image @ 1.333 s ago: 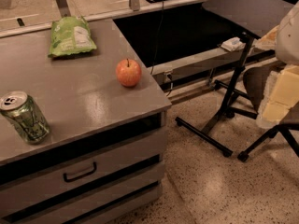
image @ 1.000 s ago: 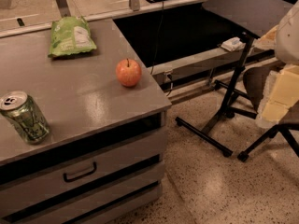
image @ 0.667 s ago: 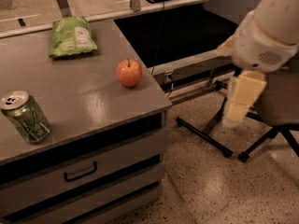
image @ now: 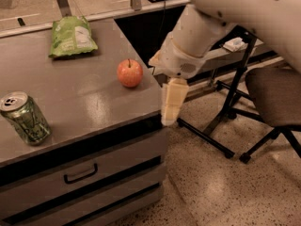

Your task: Move apple near green rice chip bag

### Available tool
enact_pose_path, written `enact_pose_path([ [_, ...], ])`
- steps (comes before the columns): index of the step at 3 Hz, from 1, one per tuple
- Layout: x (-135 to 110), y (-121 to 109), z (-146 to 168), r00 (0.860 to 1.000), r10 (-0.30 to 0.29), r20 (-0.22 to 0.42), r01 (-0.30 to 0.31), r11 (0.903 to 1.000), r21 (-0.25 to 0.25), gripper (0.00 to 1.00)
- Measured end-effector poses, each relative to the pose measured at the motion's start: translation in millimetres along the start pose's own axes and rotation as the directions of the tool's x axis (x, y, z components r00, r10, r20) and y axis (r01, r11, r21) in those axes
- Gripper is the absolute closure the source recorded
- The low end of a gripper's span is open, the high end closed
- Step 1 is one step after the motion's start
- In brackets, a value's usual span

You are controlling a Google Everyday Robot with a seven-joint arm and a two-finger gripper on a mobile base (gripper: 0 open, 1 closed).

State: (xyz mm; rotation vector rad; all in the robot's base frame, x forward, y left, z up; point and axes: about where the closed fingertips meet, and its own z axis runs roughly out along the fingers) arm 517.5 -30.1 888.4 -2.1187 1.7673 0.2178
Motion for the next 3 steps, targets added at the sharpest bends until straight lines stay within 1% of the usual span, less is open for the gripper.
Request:
enact_pose_path([
  [1,-7,-7,13,1.0,-0.016,0.018,0.016,0.9998,-0.012,0.0],
  [2,-6,-7,9,0.998,-0.012,0.053,0.01,0.9993,0.035,0.0],
  [3,15,-32,-12,0.986,0.0,0.168,-0.033,0.9799,0.197,0.0],
])
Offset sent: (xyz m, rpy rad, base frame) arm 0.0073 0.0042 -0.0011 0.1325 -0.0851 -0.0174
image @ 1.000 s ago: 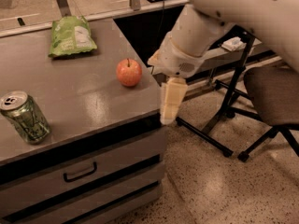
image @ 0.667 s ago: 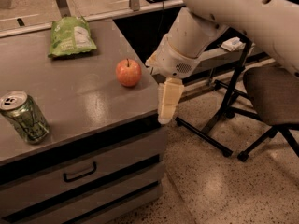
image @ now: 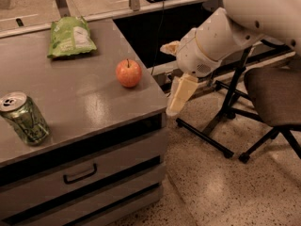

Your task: Move apple near green rice chip bag

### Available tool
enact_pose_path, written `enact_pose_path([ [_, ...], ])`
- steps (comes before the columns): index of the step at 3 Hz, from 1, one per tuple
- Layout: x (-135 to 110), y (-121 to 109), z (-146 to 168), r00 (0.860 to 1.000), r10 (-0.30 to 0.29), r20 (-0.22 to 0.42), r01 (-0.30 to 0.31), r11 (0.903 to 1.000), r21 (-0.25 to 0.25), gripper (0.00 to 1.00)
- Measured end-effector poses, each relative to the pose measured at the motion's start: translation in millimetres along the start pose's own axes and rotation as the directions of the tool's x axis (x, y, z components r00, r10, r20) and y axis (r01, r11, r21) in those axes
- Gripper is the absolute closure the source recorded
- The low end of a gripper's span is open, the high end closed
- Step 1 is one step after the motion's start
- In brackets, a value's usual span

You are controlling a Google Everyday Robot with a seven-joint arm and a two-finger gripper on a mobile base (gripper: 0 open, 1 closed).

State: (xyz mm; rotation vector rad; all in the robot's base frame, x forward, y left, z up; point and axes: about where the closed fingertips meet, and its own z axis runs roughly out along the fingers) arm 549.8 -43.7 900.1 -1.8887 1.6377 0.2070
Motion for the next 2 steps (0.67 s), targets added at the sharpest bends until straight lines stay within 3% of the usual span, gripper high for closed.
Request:
enact_pose_path([
  [1,10,-38,-6,0.989,0.047,0.138,-0.063,0.9914,0.115,0.0],
  [2,15,-80,23,0.935,0.12,0.334,-0.164,0.9807,0.106,0.0],
])
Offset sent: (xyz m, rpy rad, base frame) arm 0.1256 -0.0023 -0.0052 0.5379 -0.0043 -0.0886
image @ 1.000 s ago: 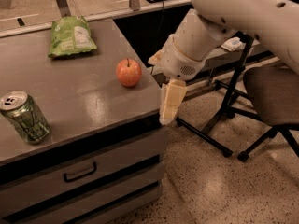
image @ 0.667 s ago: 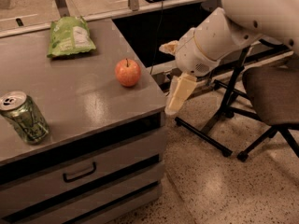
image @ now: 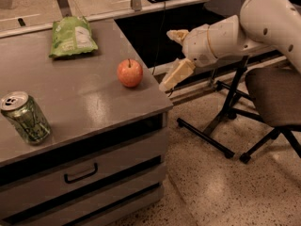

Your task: Move apple near green rice chip bag

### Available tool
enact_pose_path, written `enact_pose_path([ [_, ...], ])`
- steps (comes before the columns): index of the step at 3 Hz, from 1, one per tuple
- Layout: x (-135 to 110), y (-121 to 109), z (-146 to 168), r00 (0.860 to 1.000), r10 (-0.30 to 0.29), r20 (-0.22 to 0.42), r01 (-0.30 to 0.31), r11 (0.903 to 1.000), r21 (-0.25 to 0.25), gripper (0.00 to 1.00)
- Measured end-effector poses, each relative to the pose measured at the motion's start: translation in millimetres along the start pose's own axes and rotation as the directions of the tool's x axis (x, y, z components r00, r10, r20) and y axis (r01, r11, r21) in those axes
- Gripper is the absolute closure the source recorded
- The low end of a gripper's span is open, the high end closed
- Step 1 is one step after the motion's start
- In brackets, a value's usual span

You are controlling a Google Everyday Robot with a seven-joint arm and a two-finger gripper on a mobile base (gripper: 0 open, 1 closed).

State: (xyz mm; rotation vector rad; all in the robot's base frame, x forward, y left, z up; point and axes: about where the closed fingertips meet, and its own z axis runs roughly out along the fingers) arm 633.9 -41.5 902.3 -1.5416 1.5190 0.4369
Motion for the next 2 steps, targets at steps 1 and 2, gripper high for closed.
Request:
enact_pose_path([
  [1,13,-13,34,0.987,0.107,0.119,-0.1,0.993,-0.063,0.0],
  [2,18,-15,60,0.968,0.184,0.17,-0.163,0.9778,-0.131,0.0],
])
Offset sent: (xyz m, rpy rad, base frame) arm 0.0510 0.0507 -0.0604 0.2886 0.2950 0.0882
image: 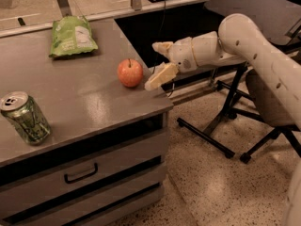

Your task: Move apple near green rice chip bag

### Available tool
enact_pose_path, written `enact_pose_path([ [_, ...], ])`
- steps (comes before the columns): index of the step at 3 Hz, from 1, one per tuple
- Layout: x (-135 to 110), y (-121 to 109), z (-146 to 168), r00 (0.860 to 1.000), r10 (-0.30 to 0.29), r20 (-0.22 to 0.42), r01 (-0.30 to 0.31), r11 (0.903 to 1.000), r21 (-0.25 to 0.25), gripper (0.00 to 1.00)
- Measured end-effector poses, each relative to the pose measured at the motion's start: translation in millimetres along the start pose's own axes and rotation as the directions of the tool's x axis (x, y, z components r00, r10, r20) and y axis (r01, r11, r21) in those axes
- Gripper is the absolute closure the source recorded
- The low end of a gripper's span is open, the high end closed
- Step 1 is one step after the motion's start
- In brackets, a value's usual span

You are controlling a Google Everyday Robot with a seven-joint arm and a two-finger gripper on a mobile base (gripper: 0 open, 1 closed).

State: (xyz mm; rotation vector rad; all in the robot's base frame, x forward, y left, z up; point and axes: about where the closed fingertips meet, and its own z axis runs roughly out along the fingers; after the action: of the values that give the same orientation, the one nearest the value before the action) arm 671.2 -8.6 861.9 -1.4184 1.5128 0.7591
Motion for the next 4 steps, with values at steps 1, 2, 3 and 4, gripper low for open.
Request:
enact_pose_path([
  [1,-5,1,24,0.999,0.034,0.031,-0.032,0.9969,-0.072,0.0],
  [2,-22,8,41,0.999,0.018,0.045,-0.012,0.9901,-0.14,0.0],
  [3,-35,18,54,0.998,-0.006,0.056,0.017,0.9814,-0.191,0.0],
  [4,-39,26,59,0.998,-0.016,0.053,0.027,0.9756,-0.218,0.12],
])
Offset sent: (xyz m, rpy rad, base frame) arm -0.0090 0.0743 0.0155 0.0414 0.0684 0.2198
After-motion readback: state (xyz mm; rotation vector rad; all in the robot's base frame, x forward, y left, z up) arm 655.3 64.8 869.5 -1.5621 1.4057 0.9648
